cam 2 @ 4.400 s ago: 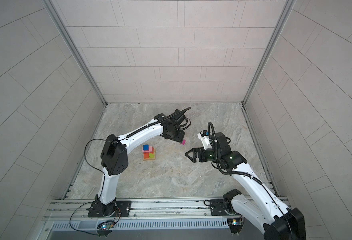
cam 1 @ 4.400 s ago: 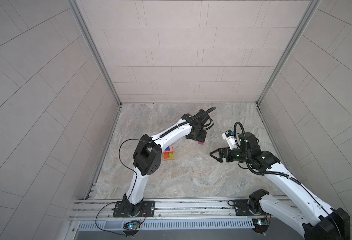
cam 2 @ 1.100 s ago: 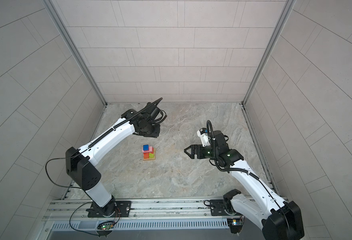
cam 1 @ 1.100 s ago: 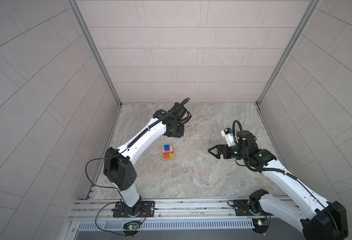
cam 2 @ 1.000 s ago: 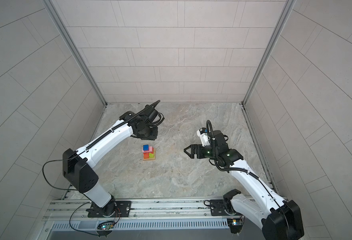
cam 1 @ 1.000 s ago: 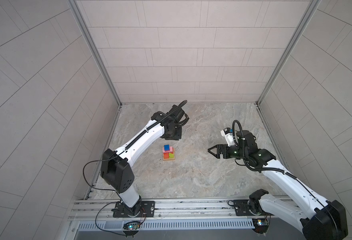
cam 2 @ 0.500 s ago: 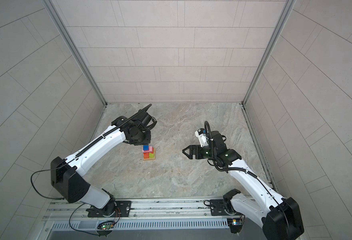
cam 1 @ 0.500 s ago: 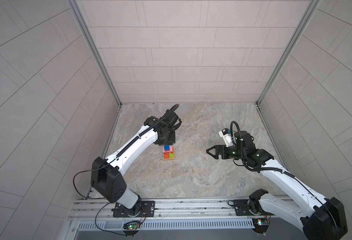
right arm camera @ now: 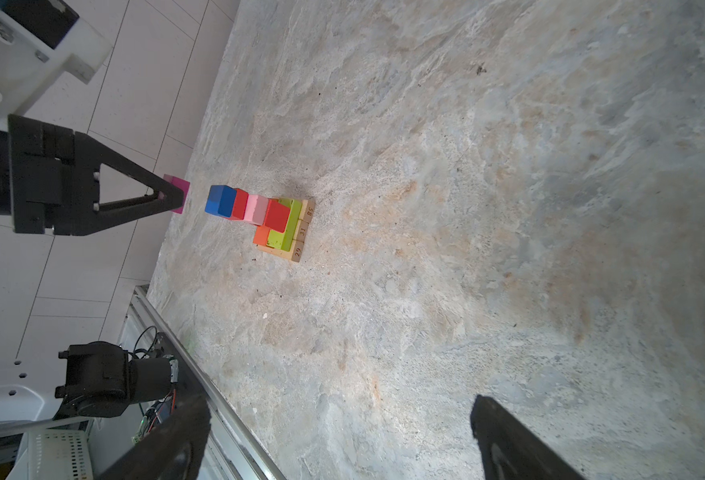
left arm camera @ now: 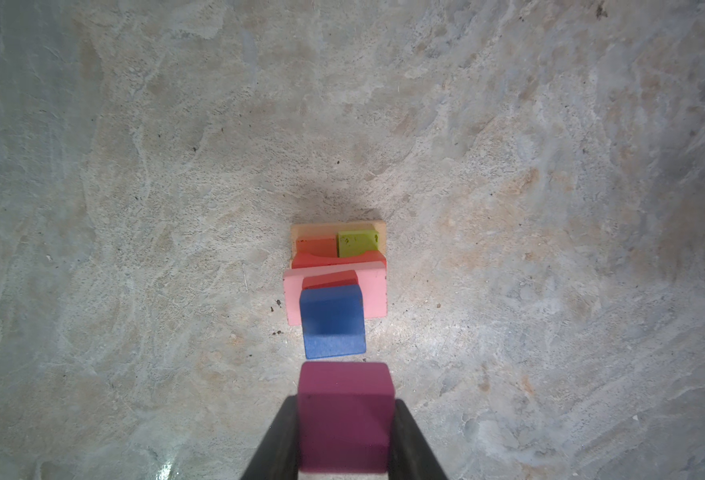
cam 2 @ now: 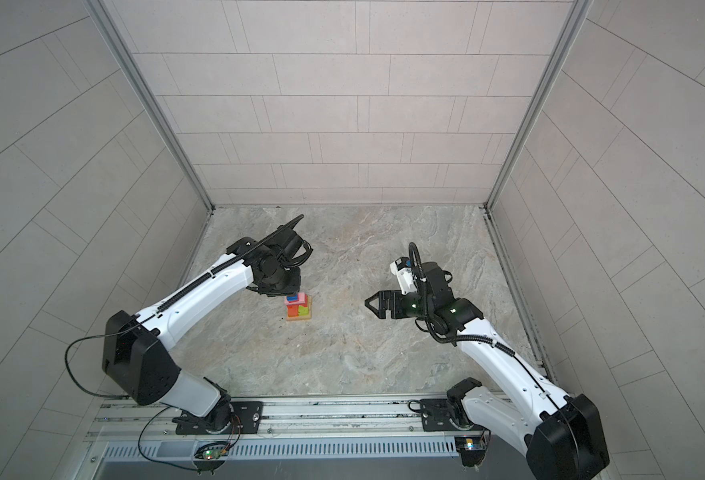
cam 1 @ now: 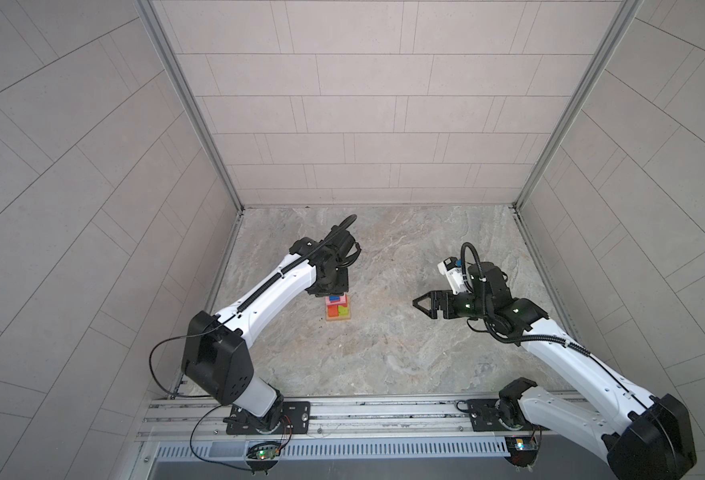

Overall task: Build the wood block tower
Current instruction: 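Lower the magenta cube with the left gripper onto the blue cube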

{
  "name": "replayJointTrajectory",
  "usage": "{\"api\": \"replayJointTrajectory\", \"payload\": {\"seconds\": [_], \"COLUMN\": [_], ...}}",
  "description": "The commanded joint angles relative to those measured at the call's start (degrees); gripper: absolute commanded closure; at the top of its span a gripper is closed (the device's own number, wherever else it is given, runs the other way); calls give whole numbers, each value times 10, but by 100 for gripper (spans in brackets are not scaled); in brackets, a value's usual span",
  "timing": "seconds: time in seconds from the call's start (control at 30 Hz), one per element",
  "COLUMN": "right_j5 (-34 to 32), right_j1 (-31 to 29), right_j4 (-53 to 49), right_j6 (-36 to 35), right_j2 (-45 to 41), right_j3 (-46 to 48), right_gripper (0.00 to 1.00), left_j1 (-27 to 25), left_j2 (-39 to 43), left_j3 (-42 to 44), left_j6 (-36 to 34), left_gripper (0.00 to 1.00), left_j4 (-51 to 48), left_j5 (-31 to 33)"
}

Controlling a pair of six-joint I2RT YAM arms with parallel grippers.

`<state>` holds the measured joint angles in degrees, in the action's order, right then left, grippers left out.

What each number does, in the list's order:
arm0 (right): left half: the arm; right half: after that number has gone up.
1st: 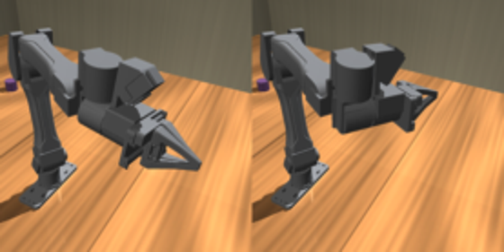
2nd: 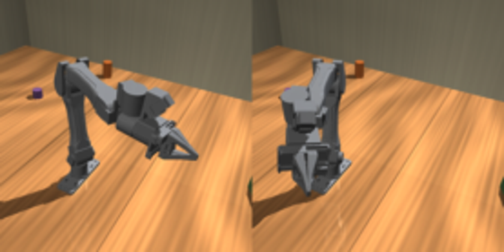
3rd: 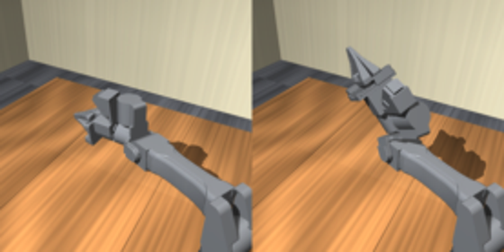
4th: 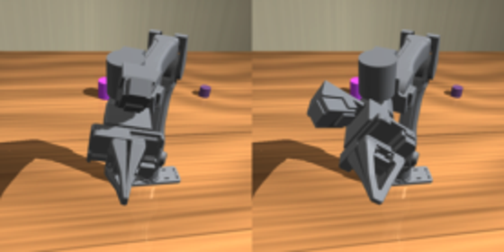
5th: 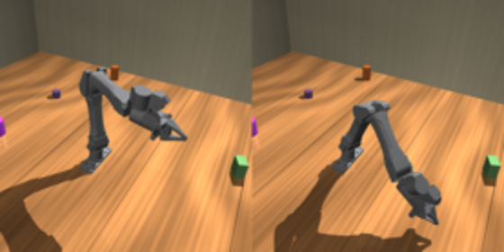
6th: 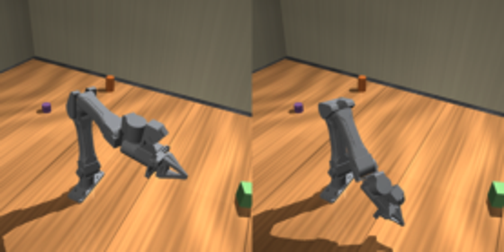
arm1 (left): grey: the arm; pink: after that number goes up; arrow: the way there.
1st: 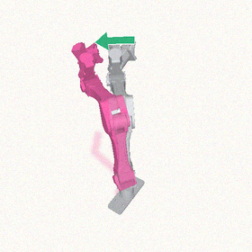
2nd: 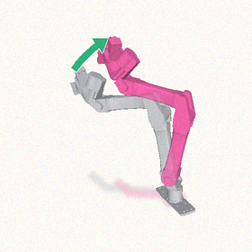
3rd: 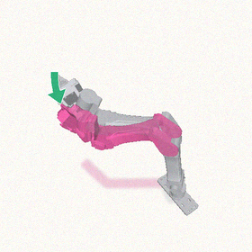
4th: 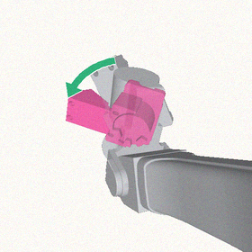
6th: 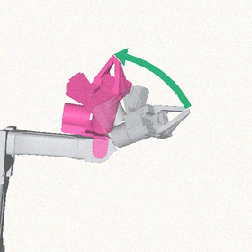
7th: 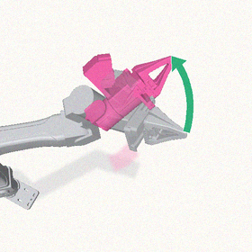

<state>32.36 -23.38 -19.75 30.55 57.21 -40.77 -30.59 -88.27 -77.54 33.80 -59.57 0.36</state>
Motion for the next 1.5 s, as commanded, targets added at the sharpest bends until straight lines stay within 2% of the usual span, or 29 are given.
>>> {"api": "replayJointTrajectory", "payload": {"seconds": [0.0, 0.73, 1.47], "right_j5": [-8, -11, -10], "right_j1": [-4, -4, -4], "right_j4": [-5, -16, -11], "right_j6": [2, -8, -6], "right_j2": [-9, -7, -3], "right_j3": [5, 0, 4], "right_gripper": [1, 1, 1], "left_j1": [4, 9, 11], "left_j2": [-9, -48, -44], "left_j3": [7, 17, 25], "left_j6": [-8, -11, -10], "left_gripper": [84, 85, 85], "left_j4": [2, 27, 29], "left_j5": [20, 18, 6]}}
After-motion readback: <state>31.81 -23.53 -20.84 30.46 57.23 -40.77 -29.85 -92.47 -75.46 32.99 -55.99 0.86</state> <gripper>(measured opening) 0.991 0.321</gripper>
